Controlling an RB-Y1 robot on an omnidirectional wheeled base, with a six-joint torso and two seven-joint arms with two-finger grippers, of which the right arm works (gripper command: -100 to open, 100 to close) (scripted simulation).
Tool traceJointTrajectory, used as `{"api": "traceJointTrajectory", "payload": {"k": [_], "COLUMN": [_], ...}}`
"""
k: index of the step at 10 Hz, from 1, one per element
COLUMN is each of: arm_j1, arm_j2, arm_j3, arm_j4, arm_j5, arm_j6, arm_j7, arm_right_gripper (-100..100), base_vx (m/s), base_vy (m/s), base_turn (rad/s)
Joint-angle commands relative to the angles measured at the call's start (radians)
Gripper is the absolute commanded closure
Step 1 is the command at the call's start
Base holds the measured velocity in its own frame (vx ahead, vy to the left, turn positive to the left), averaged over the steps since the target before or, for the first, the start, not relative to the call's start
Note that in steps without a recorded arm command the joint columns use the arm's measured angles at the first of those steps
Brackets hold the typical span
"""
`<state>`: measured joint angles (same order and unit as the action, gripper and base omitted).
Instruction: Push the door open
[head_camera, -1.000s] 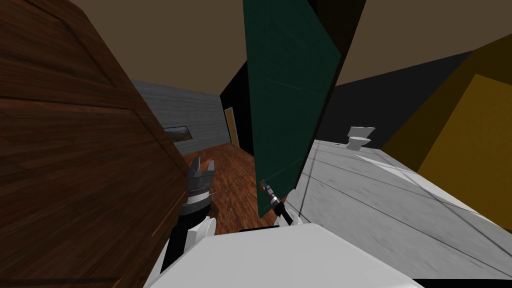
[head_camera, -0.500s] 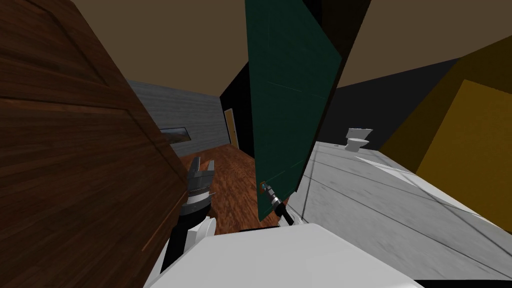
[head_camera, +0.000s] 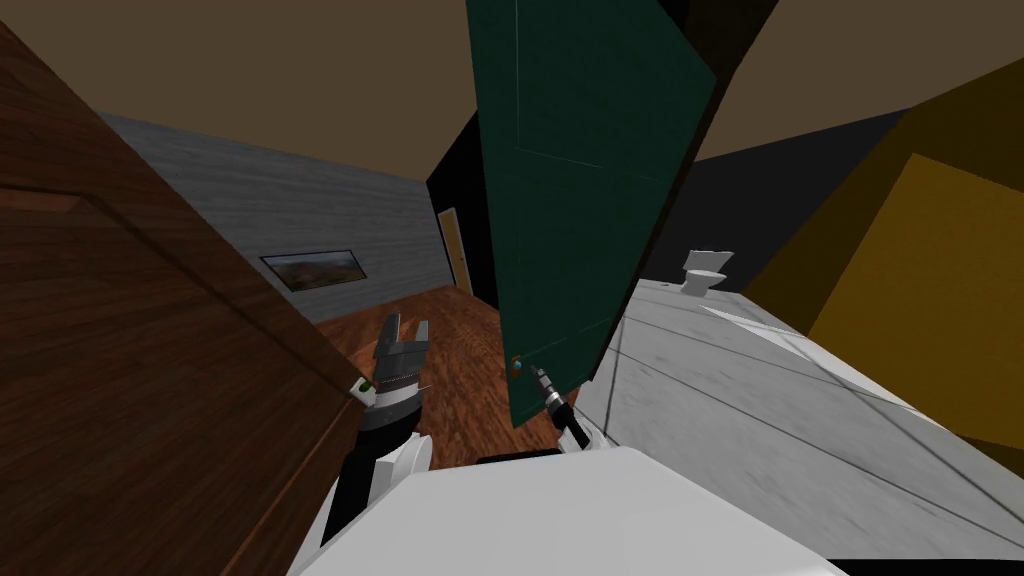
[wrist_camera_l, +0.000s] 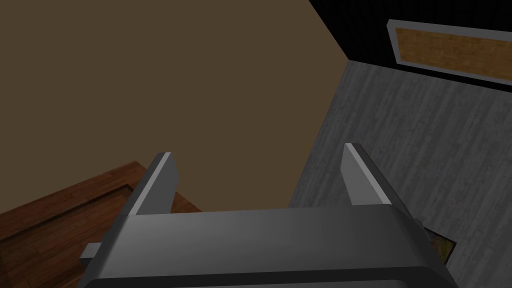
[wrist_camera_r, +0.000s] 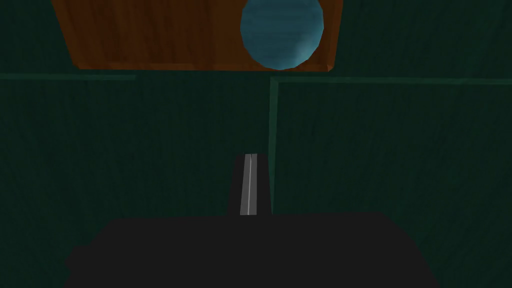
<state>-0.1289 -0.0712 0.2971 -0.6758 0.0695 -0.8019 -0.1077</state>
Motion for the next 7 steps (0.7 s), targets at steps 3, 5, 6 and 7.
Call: {"api": "traceJointTrajectory", "payload": {"k": [3, 5, 6, 7], "arm_j1": [0.001, 0.002, 0.002, 0.005], "arm_j2": [0.007, 0.018, 0.025, 0.021], "arm_j3": [0.006, 0.01, 0.012, 0.012], "arm_j4": [-0.008, -0.015, -0.017, -0.021], "arm_j5": [-0.001, -0.001, -0.002, -0.001], "arm_j6": [0.01, 0.017, 0.02, 0.02], "arm_j7": [-0.009, -0.015, -0.018, -0.015], "arm_right_gripper": [-100, -100, -100, -100], "base_vx": [-0.207, -0.248, -0.277, -0.127], "base_vy": [-0.01, -0.004, -0.029, -0.01], "base_turn": [-0.021, -0.035, -0.026, -0.005]}}
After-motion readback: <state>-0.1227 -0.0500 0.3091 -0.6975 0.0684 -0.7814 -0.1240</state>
